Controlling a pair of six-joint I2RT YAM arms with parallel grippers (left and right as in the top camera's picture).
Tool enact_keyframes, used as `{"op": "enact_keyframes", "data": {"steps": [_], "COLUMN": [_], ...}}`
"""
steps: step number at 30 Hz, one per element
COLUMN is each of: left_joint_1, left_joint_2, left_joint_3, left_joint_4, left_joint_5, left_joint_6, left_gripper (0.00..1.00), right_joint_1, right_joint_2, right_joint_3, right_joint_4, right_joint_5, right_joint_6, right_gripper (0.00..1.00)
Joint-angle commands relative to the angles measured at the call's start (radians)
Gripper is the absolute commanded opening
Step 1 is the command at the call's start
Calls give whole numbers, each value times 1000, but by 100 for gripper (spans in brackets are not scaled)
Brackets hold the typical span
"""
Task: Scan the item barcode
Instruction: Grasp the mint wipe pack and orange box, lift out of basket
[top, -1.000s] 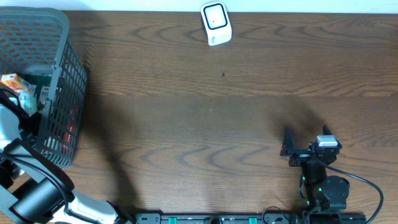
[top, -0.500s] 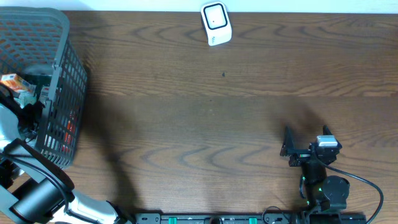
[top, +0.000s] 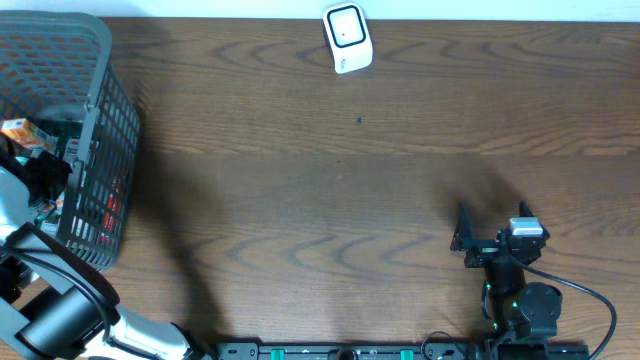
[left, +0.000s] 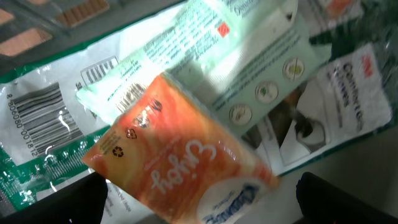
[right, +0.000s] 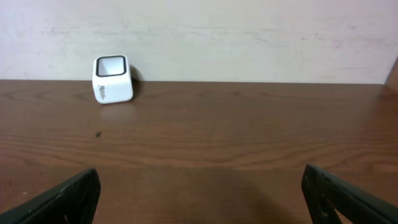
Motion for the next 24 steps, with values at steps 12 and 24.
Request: {"op": "enact_keyframes", "data": {"steps": [12, 24], "left_joint_1": [0, -2], "left_joint_2": [-2, 154], "left_joint_3": [8, -11], "left_joint_4": [36, 98], "left_joint_5": [-18, -168], "left_joint_6": [-30, -32], "left_gripper": [98, 98], "right_joint_1": [-4, -4], "right_joint_2": [-5, -5], "right_joint_3": [-1, -1], "right_joint_4": [-4, -4], "right_joint_5": [6, 6], "right_joint_6": [3, 3], "right_gripper": [99, 99]}}
